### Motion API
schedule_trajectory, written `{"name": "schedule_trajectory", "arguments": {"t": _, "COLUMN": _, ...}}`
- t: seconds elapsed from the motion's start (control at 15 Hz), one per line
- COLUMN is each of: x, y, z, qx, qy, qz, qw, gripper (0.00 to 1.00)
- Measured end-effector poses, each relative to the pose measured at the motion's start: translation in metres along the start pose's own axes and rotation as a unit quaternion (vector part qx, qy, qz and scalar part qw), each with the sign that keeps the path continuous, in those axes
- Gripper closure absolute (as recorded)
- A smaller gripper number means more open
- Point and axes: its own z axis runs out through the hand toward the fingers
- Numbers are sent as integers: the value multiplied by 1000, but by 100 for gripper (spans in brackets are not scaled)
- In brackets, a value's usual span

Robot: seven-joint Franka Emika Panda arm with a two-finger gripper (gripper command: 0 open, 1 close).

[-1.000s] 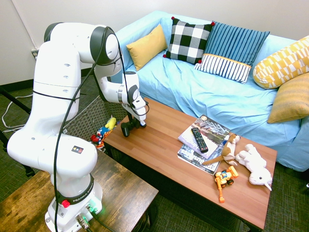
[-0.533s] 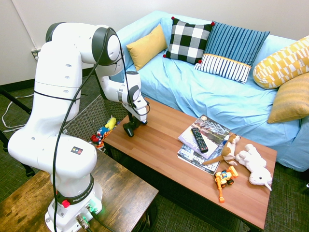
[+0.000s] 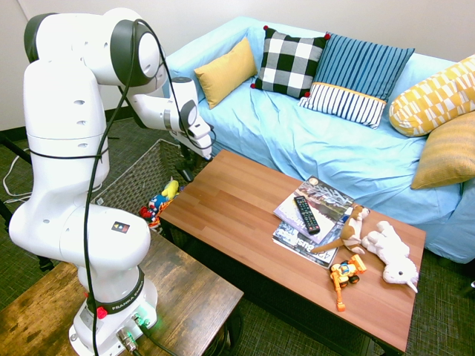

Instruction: Put the gamepad in the basket

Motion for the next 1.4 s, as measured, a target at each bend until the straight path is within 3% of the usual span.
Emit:
{"name": "schedule_trajectory", "arguments": {"t": 0.2, "x": -65, "y": -36, "z": 1, "qx": -3, "qy": 8, "qz": -29, "qw": 1000, "gripper": 100}}
{"name": "schedule_trajectory", "arguments": {"t": 0.53, "x": -128, "y": -86, "z": 71, "qx": -18, "qy": 1, "qz": -47, "qw": 999, "gripper": 100}}
{"name": "schedule_trajectory", "arguments": {"t": 0.8, "x": -163, "y": -96, "z": 125, "qx": -45, "qy": -7, "qz": -53, "qw": 998, "gripper": 100}}
{"name": "schedule_trajectory", "arguments": {"t": 0.87, "x": -167, "y": -98, "z": 133, "qx": -52, "qy": -9, "qz": -53, "qw": 997, "gripper": 0}}
{"name": "schedule_trajectory", "arguments": {"t": 1.4, "x": -170, "y": -110, "z": 141, "qx": -66, "qy": -9, "qz": -64, "qw": 996, "gripper": 0}}
